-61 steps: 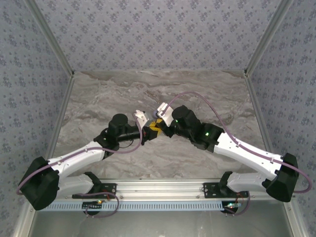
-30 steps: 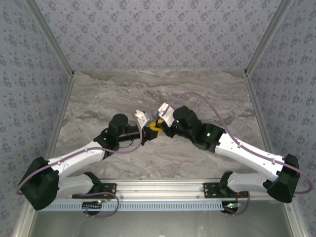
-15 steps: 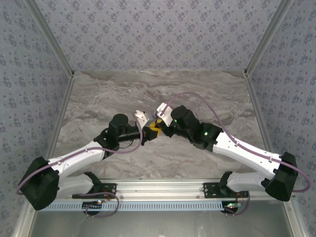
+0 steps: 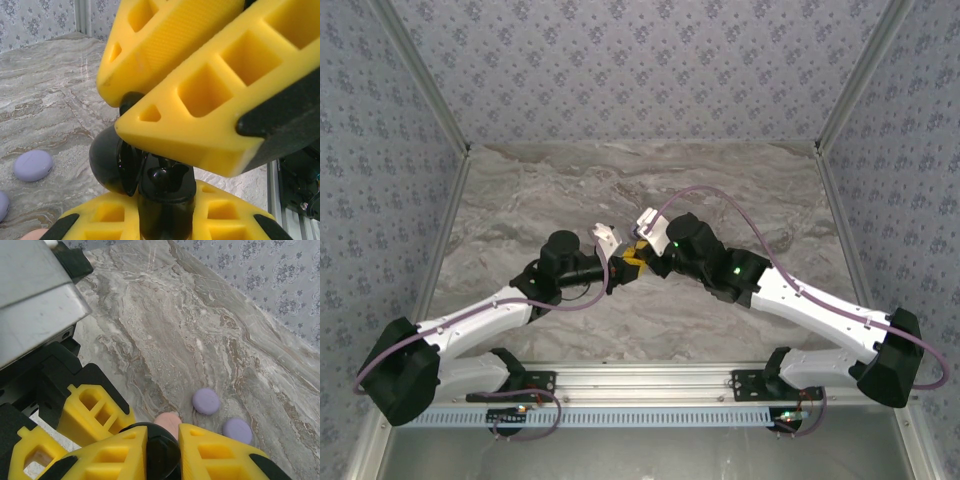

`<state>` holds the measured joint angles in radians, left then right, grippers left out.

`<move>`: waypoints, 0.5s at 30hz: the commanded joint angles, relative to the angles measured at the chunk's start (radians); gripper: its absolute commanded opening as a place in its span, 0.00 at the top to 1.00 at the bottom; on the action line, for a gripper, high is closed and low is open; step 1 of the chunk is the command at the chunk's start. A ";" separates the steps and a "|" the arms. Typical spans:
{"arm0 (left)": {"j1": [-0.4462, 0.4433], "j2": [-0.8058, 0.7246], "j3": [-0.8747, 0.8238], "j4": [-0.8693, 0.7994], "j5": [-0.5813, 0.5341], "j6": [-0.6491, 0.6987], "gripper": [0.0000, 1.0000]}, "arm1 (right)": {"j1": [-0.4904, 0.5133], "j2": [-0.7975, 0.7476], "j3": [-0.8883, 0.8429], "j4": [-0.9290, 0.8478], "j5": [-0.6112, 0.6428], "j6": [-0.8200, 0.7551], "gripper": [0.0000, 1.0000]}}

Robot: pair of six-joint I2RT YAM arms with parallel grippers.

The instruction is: Insert wireless bluetooth earbuds into charging case

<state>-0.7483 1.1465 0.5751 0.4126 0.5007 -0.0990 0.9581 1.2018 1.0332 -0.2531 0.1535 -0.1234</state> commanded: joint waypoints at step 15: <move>-0.010 -0.024 0.028 0.076 0.013 -0.001 0.97 | -0.005 0.021 0.022 -0.056 -0.059 0.012 0.74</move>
<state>-0.7483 1.1465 0.5751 0.4160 0.4976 -0.0990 0.9581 1.2072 1.0336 -0.2584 0.1310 -0.1207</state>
